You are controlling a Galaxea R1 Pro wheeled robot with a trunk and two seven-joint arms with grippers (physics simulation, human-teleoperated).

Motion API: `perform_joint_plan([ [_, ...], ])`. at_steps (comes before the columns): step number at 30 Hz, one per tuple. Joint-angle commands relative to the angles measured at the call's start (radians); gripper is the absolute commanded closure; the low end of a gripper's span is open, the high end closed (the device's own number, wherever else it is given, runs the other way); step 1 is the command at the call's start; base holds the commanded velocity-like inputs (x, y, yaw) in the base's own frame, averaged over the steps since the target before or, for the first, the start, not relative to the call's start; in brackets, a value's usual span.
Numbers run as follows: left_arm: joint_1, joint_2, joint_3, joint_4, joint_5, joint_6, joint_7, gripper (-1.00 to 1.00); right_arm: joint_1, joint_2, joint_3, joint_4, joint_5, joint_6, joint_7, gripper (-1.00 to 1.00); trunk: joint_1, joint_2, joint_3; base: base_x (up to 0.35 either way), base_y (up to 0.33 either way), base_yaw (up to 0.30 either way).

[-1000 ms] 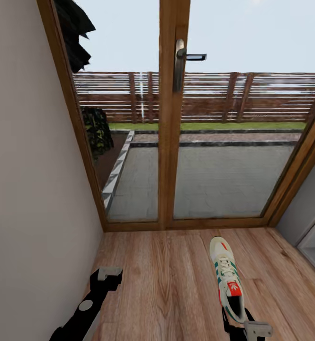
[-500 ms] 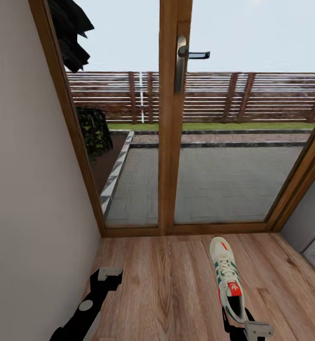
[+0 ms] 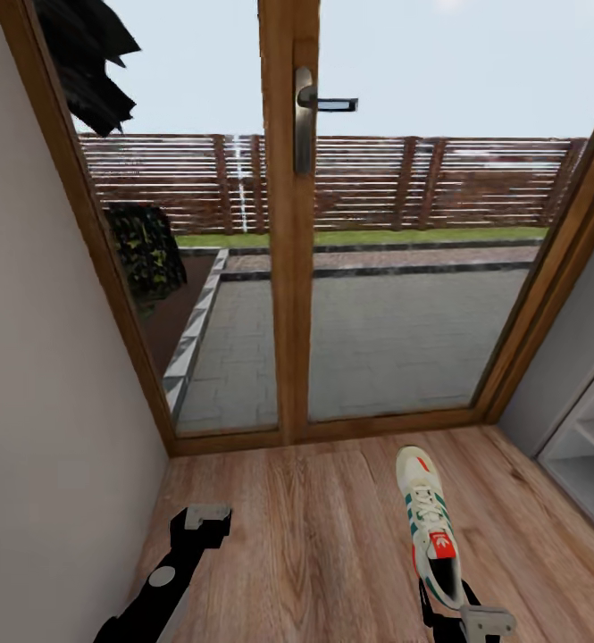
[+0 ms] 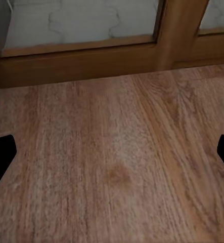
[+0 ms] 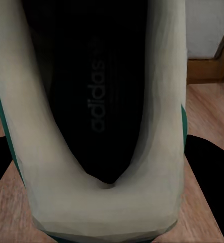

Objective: Pick up the two gym shoes and the two sandals from the corridor floor and place them onto the hallstand (shoe rack) in the corridor, making sure they are on the rack and not on the floor. Arrange them so the two gym shoes are next to each other and the two sandals are next to each other.

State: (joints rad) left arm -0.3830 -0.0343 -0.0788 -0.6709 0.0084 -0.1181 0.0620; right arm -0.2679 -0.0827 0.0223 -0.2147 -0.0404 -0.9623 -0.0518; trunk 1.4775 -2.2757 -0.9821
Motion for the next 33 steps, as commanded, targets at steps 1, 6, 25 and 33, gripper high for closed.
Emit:
perform_joint_plan([
  [1, 0.000, 0.001, -0.004, 0.000, 0.001, -0.003, 0.006, -1.00, -0.001, 0.000, 0.003, 0.000, -0.004, -0.003, 0.000, 1.00, 0.000, 0.000, -0.001, 0.000, 0.000, -0.187],
  [6, 0.004, 0.001, -0.004, -0.001, 0.001, -0.003, 0.007, -1.00, -0.001, 0.000, 0.004, 0.000, -0.004, -0.003, 0.000, 1.00, 0.000, 0.000, -0.001, 0.104, 0.000, -0.085],
  [25, 0.007, 0.001, -0.004, -0.001, 0.000, -0.003, 0.008, -1.00, -0.001, 0.000, 0.003, 0.001, -0.004, -0.003, 0.000, 1.00, 0.000, 0.000, -0.001, 0.204, 0.000, -0.002],
  [33, 0.007, 0.001, -0.004, -0.003, 0.001, -0.003, 0.008, -1.00, -0.001, 0.000, 0.003, 0.000, -0.004, -0.003, 0.000, 1.00, 0.000, 0.000, -0.001, 0.129, 0.000, 0.000],
])
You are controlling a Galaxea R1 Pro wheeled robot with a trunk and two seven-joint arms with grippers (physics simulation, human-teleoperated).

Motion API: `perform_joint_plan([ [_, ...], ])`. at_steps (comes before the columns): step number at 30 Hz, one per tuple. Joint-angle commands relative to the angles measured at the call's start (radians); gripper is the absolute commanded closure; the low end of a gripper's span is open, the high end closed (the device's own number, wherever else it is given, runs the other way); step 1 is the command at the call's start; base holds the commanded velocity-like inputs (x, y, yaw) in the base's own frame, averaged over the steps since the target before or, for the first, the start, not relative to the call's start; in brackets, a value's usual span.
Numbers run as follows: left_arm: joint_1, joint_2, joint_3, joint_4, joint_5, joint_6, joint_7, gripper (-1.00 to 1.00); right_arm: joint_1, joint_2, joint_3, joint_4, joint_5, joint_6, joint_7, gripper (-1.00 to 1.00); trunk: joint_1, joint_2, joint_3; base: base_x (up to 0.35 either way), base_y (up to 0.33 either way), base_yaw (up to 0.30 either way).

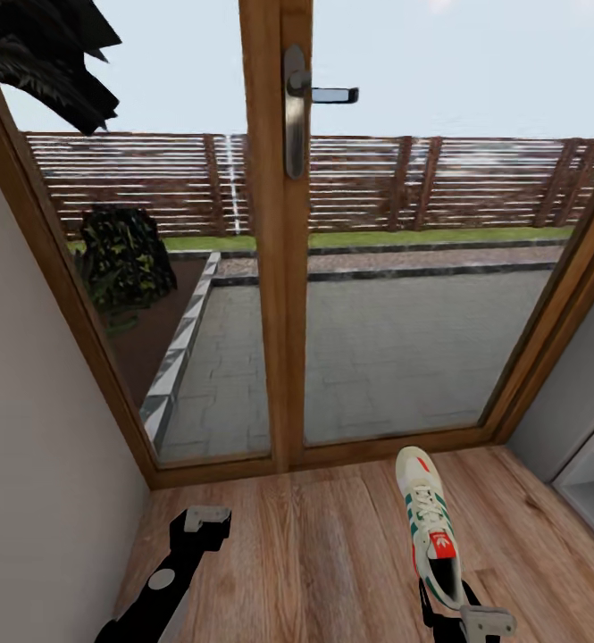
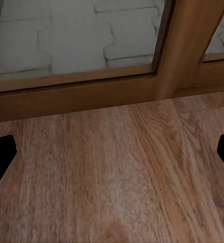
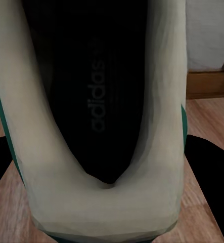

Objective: Pick up the two gym shoes and the two sandals from the corridor floor and place them onto the hallstand (shoe rack) in the corridor, making sure they are on the rack and not on the floor. Arrange them so the two gym shoes are next to each other and the two sandals are next to each other.

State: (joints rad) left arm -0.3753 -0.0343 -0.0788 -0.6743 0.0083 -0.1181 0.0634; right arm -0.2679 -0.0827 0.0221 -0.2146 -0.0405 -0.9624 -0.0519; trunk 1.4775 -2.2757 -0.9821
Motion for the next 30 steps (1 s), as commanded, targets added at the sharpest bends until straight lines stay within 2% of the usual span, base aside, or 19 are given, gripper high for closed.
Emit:
perform_joint_plan([
  [1, -0.001, 0.001, -0.004, 0.000, 0.001, -0.003, 0.006, -1.00, 0.000, 0.000, 0.003, 0.001, -0.004, -0.003, 0.000, 1.00, 0.000, 0.000, -0.001, 0.014, 0.000, 0.000],
  [15, -0.001, 0.001, -0.004, -0.002, 0.001, -0.003, 0.006, -1.00, 0.000, 0.000, 0.003, 0.001, -0.004, -0.003, 0.000, 1.00, 0.000, 0.000, -0.001, 0.111, 0.075, 0.000],
  [24, -0.001, 0.001, -0.004, -0.002, 0.001, -0.003, 0.006, -1.00, 0.000, 0.000, 0.003, 0.001, -0.004, -0.003, 0.000, 1.00, 0.000, 0.000, -0.001, 0.029, 0.021, -0.004],
  [30, -0.001, 0.001, -0.004, -0.002, 0.001, -0.003, 0.005, -1.00, 0.000, 0.000, 0.002, 0.000, -0.004, -0.003, 0.000, 1.00, 0.000, 0.000, -0.001, 0.003, 0.002, -0.136],
])
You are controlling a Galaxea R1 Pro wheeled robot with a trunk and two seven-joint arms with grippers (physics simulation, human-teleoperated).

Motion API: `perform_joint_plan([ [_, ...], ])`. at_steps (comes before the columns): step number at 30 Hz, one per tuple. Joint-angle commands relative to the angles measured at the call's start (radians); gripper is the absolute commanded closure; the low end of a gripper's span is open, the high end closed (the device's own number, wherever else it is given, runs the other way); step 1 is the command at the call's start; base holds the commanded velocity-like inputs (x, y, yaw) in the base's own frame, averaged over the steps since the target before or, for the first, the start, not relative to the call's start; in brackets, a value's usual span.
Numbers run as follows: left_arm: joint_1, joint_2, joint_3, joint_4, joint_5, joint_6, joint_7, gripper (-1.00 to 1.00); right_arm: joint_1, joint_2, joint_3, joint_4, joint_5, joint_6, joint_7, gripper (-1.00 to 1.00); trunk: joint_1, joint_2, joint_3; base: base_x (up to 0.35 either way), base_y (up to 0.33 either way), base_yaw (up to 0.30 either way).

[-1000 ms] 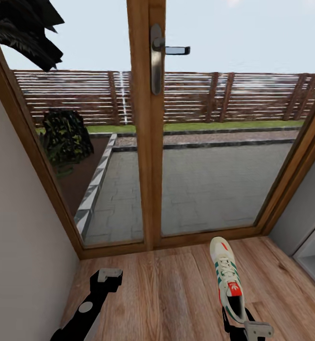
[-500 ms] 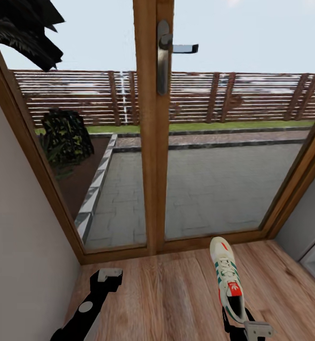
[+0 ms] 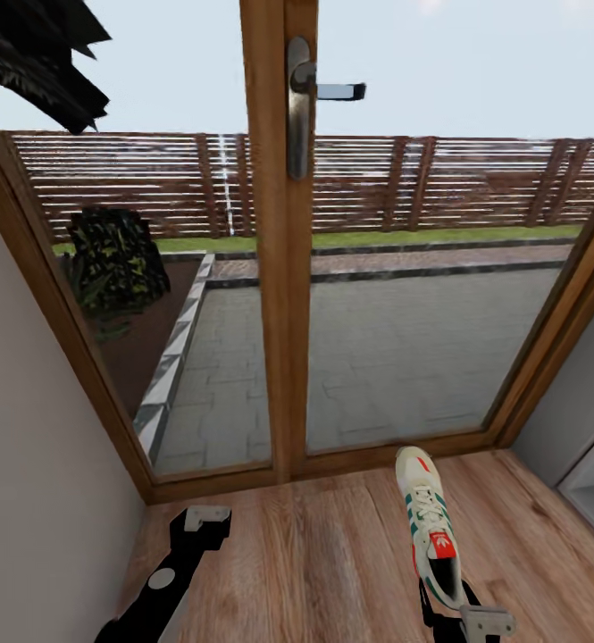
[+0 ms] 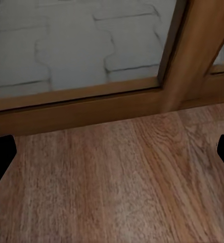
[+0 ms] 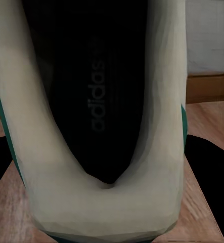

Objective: Pick up the two gym shoes and the two sandals from the corridor floor and place them onto the hallstand (shoe rack) in the corridor, making sure they are on the rack and not on the floor. Arrange them so the two gym shoes are next to each other and the two sandals are next to each other.

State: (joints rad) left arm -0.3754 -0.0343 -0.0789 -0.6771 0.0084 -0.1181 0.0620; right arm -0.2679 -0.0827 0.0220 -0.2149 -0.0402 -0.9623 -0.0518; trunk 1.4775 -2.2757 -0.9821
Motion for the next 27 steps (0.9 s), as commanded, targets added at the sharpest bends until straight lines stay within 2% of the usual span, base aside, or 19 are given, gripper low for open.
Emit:
perform_joint_plan([
  [1, 0.000, 0.001, -0.004, 0.001, 0.001, -0.003, 0.006, -1.00, -0.001, 0.000, 0.003, 0.000, -0.004, -0.003, 0.000, 1.00, 0.000, 0.000, -0.001, 0.001, 0.001, -0.224],
  [16, 0.004, 0.001, -0.005, -0.002, 0.001, -0.003, -0.001, -1.00, -0.001, 0.000, 0.002, 0.000, -0.004, -0.002, 0.000, 1.00, 0.000, 0.000, -0.001, 0.039, 0.028, -0.255],
  [22, 0.009, 0.001, -0.005, -0.005, 0.001, -0.003, -0.001, -1.00, -0.001, 0.000, 0.003, 0.000, -0.004, -0.003, 0.000, 1.00, 0.000, 0.000, -0.001, 0.241, 0.176, -0.067],
  [27, 0.011, 0.001, -0.005, -0.007, 0.000, -0.003, -0.002, -1.00, -0.001, 0.000, 0.003, 0.000, -0.004, -0.003, 0.000, 1.00, 0.000, 0.000, -0.001, 0.033, 0.018, -0.160],
])
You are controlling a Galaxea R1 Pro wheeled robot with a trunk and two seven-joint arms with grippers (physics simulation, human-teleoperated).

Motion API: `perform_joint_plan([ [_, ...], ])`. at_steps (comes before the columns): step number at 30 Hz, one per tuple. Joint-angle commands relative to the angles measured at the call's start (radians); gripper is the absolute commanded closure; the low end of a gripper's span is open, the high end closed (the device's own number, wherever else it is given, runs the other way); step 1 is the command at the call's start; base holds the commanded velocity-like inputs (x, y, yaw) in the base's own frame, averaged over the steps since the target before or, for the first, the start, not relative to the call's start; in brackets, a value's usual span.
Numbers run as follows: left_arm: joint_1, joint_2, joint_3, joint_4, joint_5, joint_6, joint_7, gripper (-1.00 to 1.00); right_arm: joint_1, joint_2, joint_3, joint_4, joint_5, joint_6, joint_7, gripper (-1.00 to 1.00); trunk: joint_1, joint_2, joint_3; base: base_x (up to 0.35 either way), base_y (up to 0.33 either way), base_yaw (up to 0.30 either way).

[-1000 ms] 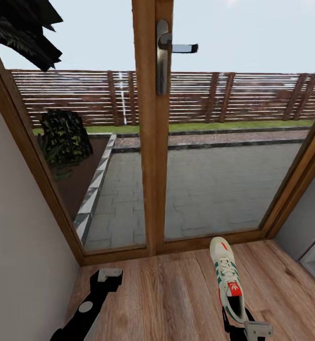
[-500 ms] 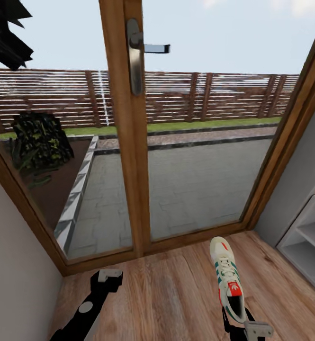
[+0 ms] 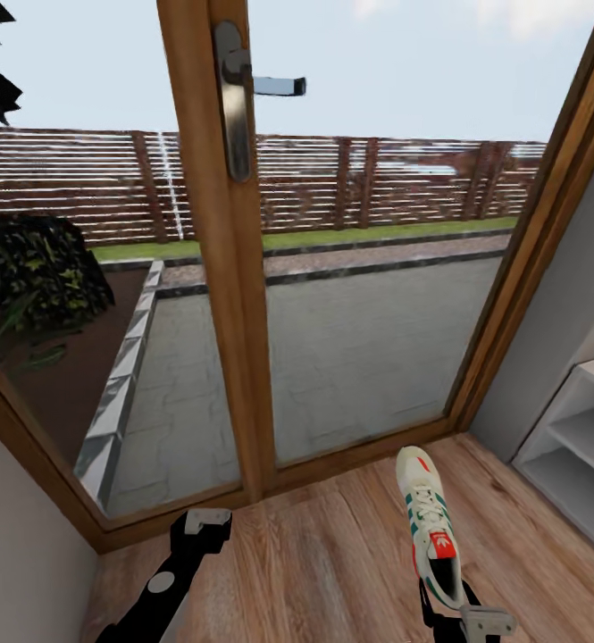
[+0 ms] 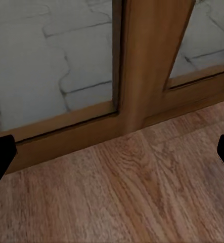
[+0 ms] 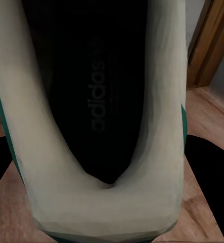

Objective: Pick up the two gym shoes and the two sandals from the corridor floor and place them onto the hallstand (shoe rack) in the corridor, making sure they are on the rack and not on the floor. Arrange them so the two gym shoes are next to each other and the two sandals are next to each other.

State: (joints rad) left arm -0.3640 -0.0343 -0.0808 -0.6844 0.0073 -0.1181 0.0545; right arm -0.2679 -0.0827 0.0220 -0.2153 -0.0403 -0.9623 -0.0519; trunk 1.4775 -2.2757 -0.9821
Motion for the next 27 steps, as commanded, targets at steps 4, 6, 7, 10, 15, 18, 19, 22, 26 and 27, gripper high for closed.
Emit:
perform_joint_plan([
  [4, 0.000, 0.001, -0.004, 0.000, 0.001, -0.003, 0.005, -1.00, -0.001, 0.000, 0.003, 0.001, -0.004, -0.001, 0.000, 1.00, 0.000, 0.000, -0.001, 0.004, 0.002, -0.251],
  [6, 0.000, 0.001, -0.004, 0.001, 0.002, -0.003, 0.005, -1.00, -0.001, -0.001, 0.003, 0.001, -0.004, -0.001, 0.000, 1.00, 0.000, 0.000, -0.001, 0.001, 0.000, -0.263],
  [7, 0.000, 0.001, -0.004, 0.001, 0.001, -0.003, 0.005, -1.00, -0.001, -0.001, 0.003, 0.001, -0.004, -0.001, 0.000, 1.00, 0.000, 0.000, -0.001, 0.000, 0.000, -0.264],
  [10, 0.000, 0.001, -0.004, 0.001, 0.001, -0.003, 0.005, -1.00, -0.001, 0.000, 0.003, 0.002, -0.004, -0.001, 0.000, 1.00, 0.000, 0.000, -0.001, 0.003, 0.000, -0.265],
  [15, 0.000, 0.001, -0.004, 0.000, -0.001, -0.003, 0.005, -1.00, -0.001, -0.001, 0.003, 0.002, -0.004, -0.001, 0.000, 1.00, 0.000, 0.000, -0.001, 0.202, 0.000, -0.265],
  [18, 0.000, 0.001, -0.004, 0.000, -0.001, -0.003, 0.005, -1.00, -0.001, -0.001, 0.003, 0.002, -0.004, -0.001, 0.000, 1.00, 0.000, 0.000, -0.001, 0.272, 0.000, -0.266],
  [19, 0.000, 0.001, -0.004, 0.000, -0.001, -0.003, 0.005, -1.00, -0.001, -0.001, 0.003, 0.002, -0.004, -0.001, 0.000, 1.00, 0.000, 0.000, -0.001, 0.157, 0.000, -0.266],
  [22, 0.000, 0.001, -0.004, 0.000, -0.001, -0.003, 0.005, -1.00, -0.001, -0.001, 0.003, 0.001, -0.004, -0.001, 0.000, 1.00, 0.000, 0.000, -0.001, 0.065, 0.000, -0.266],
  [26, 0.000, 0.001, -0.004, 0.000, -0.001, -0.003, 0.005, -1.00, -0.001, -0.001, 0.003, 0.001, -0.004, -0.001, 0.000, 1.00, 0.000, 0.000, -0.001, 0.018, 0.000, -0.266],
  [27, 0.000, 0.001, -0.004, 0.000, -0.001, -0.003, 0.005, -1.00, -0.001, -0.001, 0.003, 0.001, -0.004, -0.001, 0.000, 1.00, 0.000, 0.000, -0.001, 0.004, 0.000, -0.266],
])
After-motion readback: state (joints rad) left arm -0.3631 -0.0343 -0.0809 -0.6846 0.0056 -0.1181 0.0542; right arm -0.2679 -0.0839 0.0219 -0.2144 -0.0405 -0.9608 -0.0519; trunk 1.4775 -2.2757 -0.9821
